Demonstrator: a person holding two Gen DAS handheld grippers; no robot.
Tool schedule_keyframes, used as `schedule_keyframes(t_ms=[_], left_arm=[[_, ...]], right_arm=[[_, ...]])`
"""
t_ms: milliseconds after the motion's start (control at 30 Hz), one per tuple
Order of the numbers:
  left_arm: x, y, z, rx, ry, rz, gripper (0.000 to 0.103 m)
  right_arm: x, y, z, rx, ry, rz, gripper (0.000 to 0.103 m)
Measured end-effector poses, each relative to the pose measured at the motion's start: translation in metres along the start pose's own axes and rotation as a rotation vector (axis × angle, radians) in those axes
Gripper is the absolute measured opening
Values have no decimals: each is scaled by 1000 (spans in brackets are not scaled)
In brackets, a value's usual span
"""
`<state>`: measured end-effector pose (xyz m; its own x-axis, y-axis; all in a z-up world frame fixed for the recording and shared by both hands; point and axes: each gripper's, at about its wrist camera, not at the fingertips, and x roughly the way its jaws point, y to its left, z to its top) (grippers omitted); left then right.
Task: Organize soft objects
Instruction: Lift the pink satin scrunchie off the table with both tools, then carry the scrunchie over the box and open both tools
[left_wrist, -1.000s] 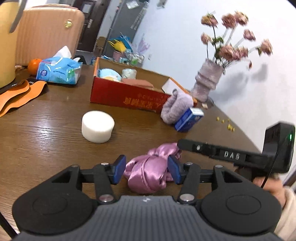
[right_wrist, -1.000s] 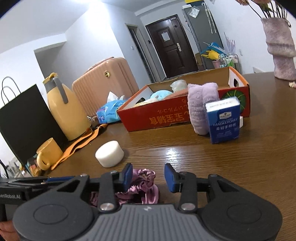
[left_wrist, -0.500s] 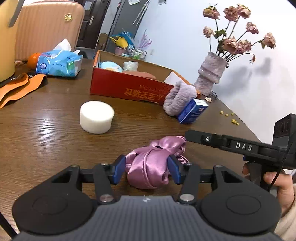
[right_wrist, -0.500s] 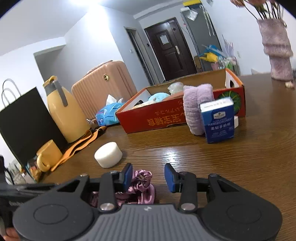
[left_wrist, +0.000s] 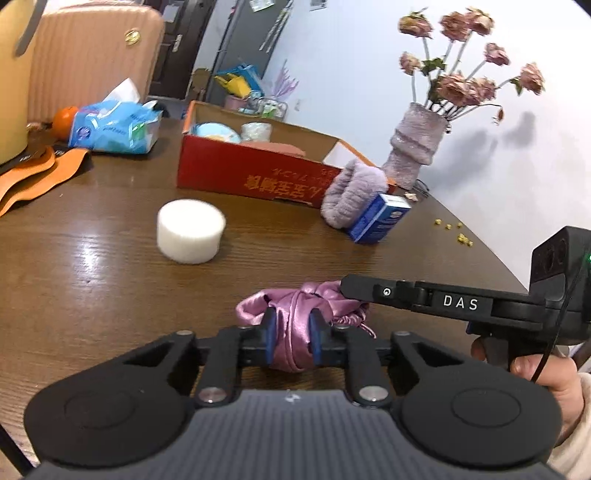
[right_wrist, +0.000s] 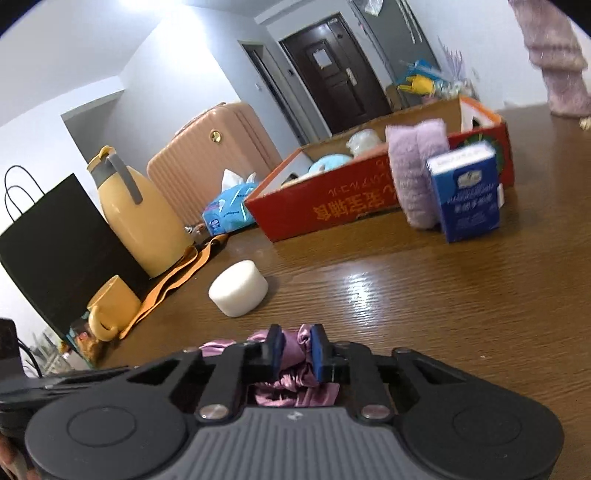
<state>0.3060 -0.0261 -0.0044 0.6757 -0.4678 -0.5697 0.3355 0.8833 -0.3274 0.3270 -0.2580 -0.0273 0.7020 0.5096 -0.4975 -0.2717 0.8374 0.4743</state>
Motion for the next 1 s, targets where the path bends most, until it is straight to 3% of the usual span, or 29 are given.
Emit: schedule_keyframes(t_ms=[200, 300, 400, 600, 733, 833, 1000], left_arm=[[-12, -26, 10, 51, -43, -70, 15], [-14, -45, 32, 106, -68, -92, 15], [-20, -70, 77, 184, -139, -100, 15], [-12, -105, 191, 230, -209, -105, 15], [24, -110, 263, 187, -206, -93, 15], [73, -97, 307, 151, -186, -79, 15], [181, -50, 337, 33, -87, -45, 14]], right_arm=[[-49, 6, 4, -24, -99, -30, 14], [-70, 6, 18, -31, -157, -48, 14], [-91, 13, 54, -94, -224, -61, 14], [-112, 22, 176, -194, -323, -66, 14], [-94, 16, 260, -202, -313, -83, 13], [-57, -1, 311, -187, -276, -117, 13], [41, -48, 360, -173, -178, -194, 13]])
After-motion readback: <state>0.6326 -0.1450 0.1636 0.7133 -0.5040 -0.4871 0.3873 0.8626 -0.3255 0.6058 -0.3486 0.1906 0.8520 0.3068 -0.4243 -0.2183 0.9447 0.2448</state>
